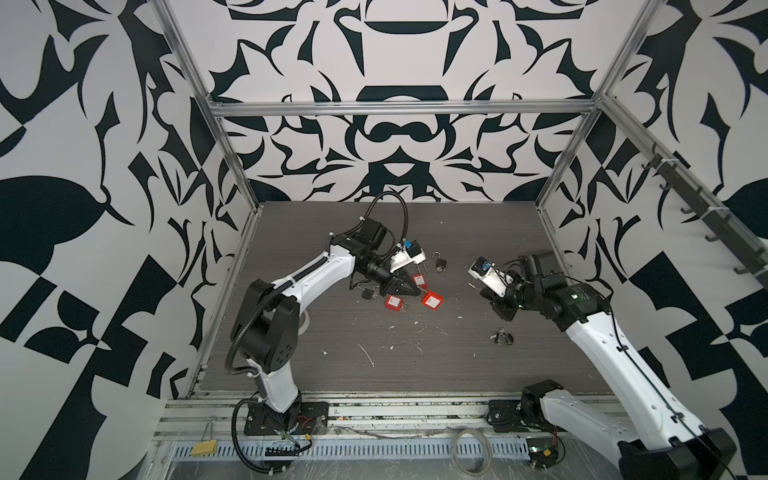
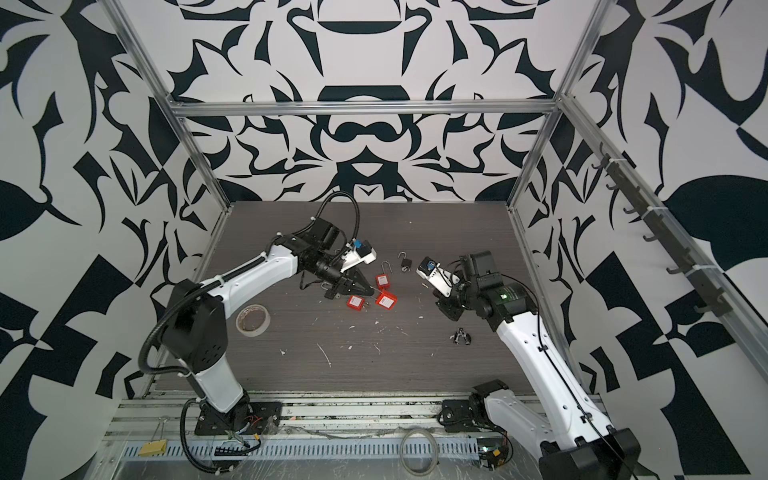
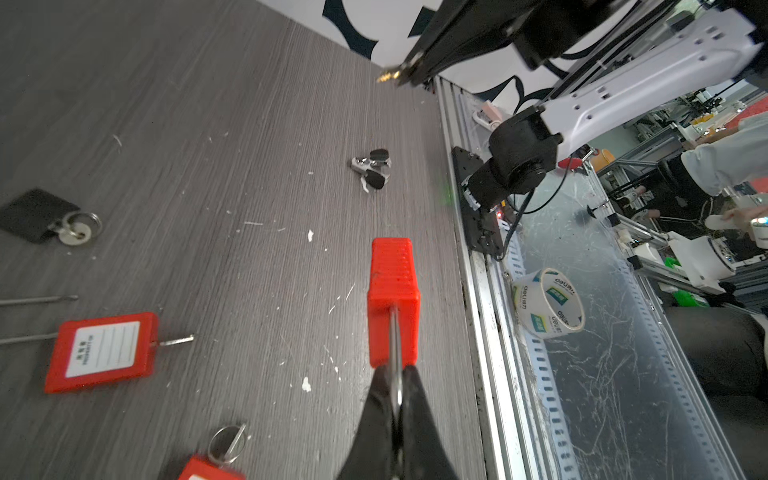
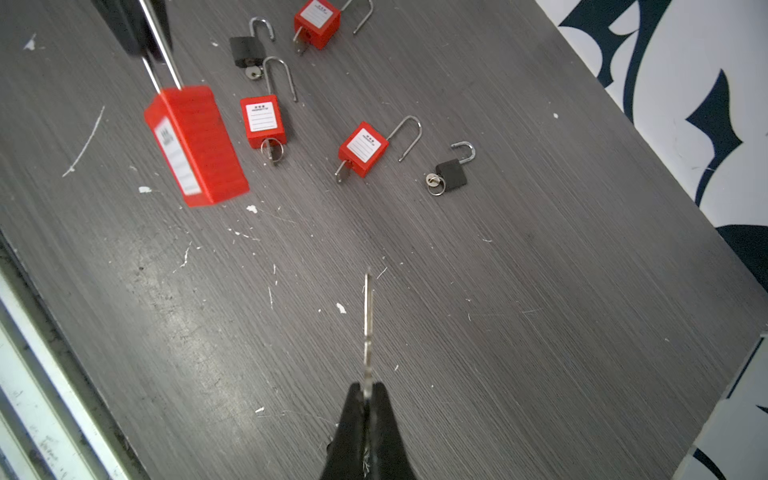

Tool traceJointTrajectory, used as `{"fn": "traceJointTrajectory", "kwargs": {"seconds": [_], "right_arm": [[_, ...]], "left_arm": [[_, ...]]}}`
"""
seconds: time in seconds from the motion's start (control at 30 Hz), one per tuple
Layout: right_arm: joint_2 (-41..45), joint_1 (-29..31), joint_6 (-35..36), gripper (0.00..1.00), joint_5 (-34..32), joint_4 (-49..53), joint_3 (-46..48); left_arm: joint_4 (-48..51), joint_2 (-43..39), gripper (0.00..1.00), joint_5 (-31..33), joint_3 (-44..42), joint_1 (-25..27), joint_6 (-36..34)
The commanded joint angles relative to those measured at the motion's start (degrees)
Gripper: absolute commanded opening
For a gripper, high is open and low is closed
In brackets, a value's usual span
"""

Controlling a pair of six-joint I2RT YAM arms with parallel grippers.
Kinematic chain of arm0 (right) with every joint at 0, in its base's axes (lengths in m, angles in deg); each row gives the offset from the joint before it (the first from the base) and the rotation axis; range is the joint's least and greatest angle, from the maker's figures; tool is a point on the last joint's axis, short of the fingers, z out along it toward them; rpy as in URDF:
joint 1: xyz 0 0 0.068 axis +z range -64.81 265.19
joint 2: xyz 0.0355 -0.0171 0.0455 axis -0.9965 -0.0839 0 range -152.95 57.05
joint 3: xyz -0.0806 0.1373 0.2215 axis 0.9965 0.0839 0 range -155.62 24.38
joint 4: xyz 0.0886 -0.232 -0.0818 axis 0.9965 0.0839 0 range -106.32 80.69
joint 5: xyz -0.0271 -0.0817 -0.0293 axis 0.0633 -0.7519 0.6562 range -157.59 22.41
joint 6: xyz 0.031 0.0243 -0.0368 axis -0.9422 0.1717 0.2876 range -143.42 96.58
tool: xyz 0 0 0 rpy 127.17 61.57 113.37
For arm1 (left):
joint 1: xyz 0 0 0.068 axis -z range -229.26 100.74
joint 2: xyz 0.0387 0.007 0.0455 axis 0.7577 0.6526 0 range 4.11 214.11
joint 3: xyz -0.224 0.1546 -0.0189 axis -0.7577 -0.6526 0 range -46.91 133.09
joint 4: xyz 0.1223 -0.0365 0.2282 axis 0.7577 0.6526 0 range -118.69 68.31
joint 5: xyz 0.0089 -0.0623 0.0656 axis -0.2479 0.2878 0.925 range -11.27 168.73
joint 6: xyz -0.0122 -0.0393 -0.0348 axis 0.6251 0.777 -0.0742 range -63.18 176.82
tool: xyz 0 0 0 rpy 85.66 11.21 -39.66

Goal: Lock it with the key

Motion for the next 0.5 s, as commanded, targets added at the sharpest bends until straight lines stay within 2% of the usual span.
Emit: {"fn": "traceJointTrajectory", "kwargs": {"seconds": [0.0, 0.47], "right_arm": [[1.5, -0.2, -3.3, 0.00, -2.4, -1.5, 0.5], [4.6, -0.2, -4.0, 0.00, -3.1, 0.6, 2.7]], "left_arm": [[10.2, 5.5, 0.00, 3.1, 5.7, 2.8, -4.1], [26.0, 26.6, 0.00, 10.2, 25.8, 8.6, -10.0]]}}
